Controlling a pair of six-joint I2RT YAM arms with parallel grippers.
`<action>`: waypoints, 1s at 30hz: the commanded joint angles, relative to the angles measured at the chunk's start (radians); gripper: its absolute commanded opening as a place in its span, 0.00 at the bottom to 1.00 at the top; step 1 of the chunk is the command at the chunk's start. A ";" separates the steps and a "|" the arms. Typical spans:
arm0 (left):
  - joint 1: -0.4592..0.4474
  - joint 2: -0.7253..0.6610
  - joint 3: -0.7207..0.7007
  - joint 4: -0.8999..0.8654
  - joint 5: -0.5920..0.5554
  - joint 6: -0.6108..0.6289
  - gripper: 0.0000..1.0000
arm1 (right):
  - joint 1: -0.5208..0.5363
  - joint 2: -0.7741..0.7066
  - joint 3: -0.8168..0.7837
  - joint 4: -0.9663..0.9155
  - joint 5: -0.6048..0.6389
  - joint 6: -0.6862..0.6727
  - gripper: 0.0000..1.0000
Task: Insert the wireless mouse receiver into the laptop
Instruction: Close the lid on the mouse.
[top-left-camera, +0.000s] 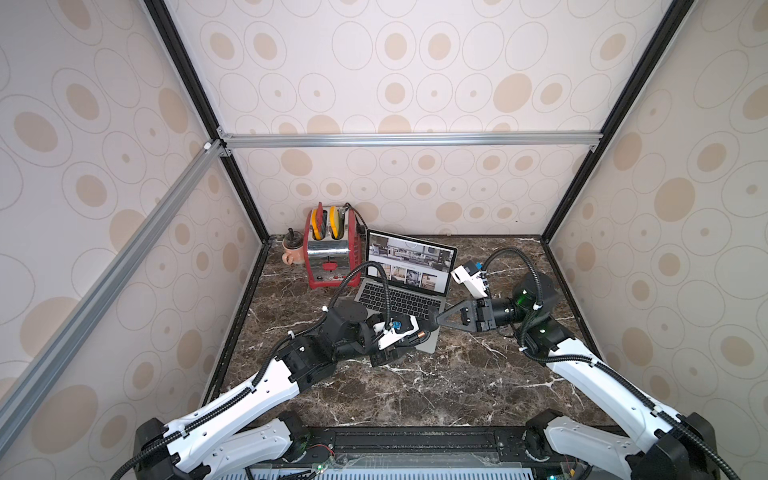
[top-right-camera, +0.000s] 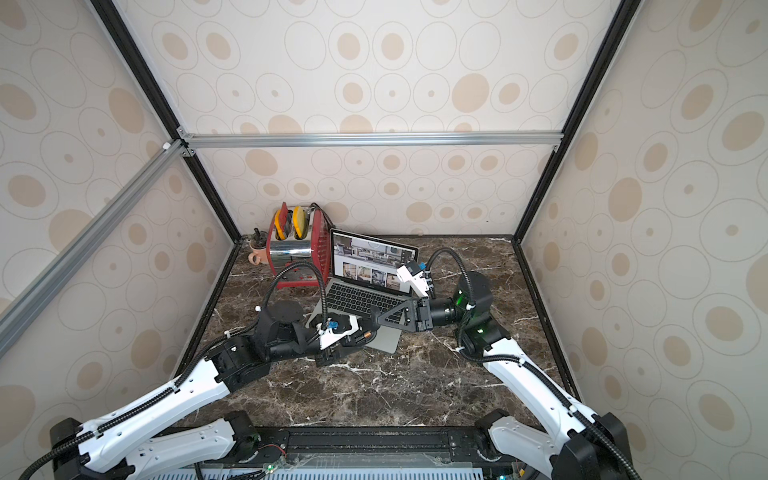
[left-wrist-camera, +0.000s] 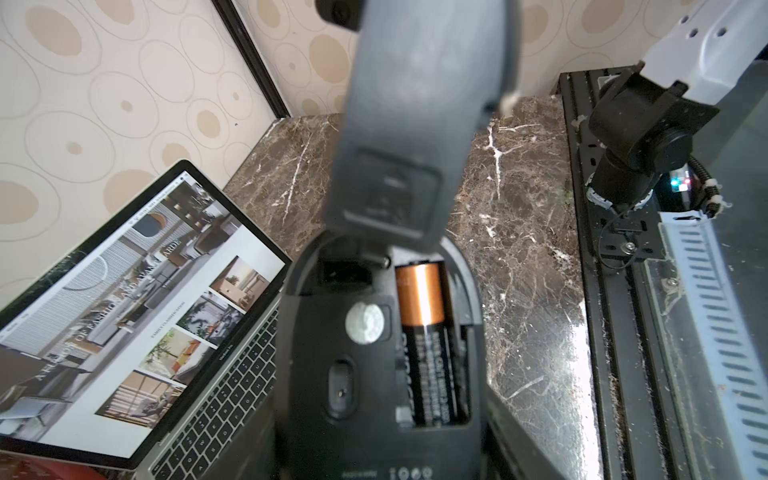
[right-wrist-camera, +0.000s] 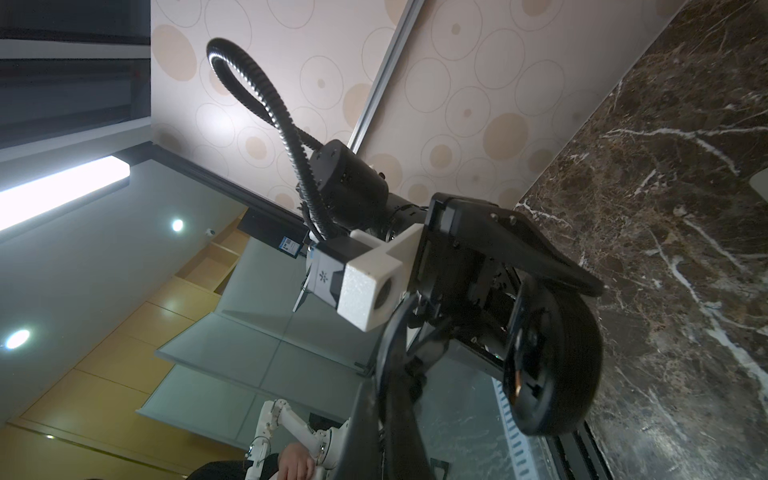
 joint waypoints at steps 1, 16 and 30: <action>0.005 -0.029 0.021 0.019 -0.016 0.055 0.00 | 0.012 0.013 0.011 -0.008 -0.043 -0.029 0.00; 0.005 -0.077 0.005 0.018 0.007 0.052 0.00 | 0.038 0.081 0.035 -0.082 -0.061 -0.118 0.00; 0.005 -0.091 0.003 0.004 0.033 0.043 0.00 | 0.020 0.129 0.131 -0.420 -0.028 -0.350 0.00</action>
